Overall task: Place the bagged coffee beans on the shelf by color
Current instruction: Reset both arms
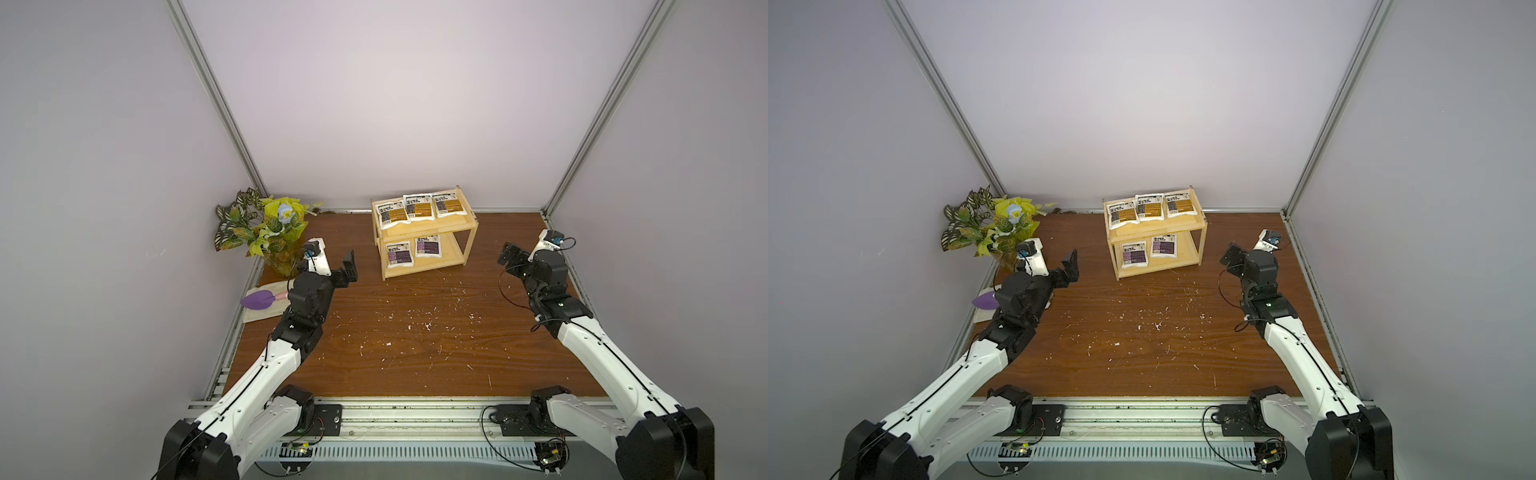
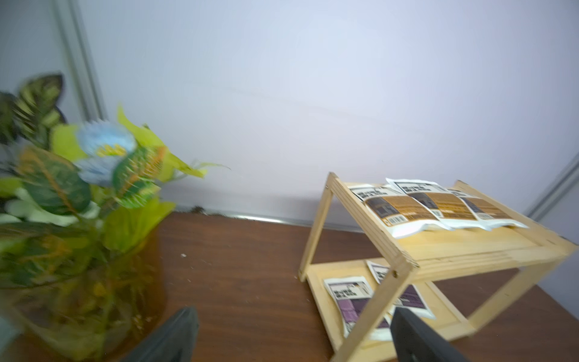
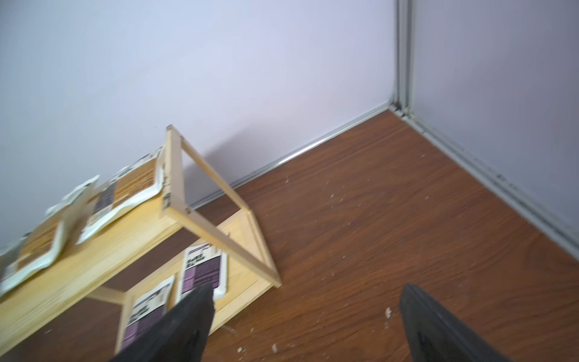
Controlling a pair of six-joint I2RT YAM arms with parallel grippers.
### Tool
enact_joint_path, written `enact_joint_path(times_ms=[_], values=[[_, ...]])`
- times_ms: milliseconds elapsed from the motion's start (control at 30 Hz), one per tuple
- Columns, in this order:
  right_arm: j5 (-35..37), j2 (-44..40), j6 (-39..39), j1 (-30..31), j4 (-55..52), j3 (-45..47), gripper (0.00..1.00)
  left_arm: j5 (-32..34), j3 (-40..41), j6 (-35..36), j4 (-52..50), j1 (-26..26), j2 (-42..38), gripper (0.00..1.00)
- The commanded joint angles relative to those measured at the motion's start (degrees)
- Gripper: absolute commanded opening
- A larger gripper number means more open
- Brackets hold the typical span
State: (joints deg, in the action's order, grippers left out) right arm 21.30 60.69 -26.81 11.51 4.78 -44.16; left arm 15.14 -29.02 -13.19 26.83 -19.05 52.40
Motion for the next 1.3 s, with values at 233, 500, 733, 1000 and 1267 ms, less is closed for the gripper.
enact_joint_path(times_ms=[233,500,733,1000,1267], values=[[10.38,6.92,16.73,-4.29,24.46,10.15,0.99,7.32,11.57,15.41,19.89,7.09,3.0,1.0],[9.73,15.21,20.78,-4.69,47.44,26.45,0.99,2.91,17.01,16.57,28.27,11.73,10.26,1.0],[1.46,20.27,25.67,-4.63,62.8,30.86,1.0,-1.34,19.65,13.83,39.24,13.32,22.5,1.0],[-8.59,26.65,28.73,-5.31,72.91,33.74,0.99,-8.9,18.1,13.51,49.29,16.41,35.93,0.99],[-13.33,28.11,26.6,-8.47,72.29,32.14,0.99,-12.32,17.16,12.38,47.38,18.43,36.04,1.0]])
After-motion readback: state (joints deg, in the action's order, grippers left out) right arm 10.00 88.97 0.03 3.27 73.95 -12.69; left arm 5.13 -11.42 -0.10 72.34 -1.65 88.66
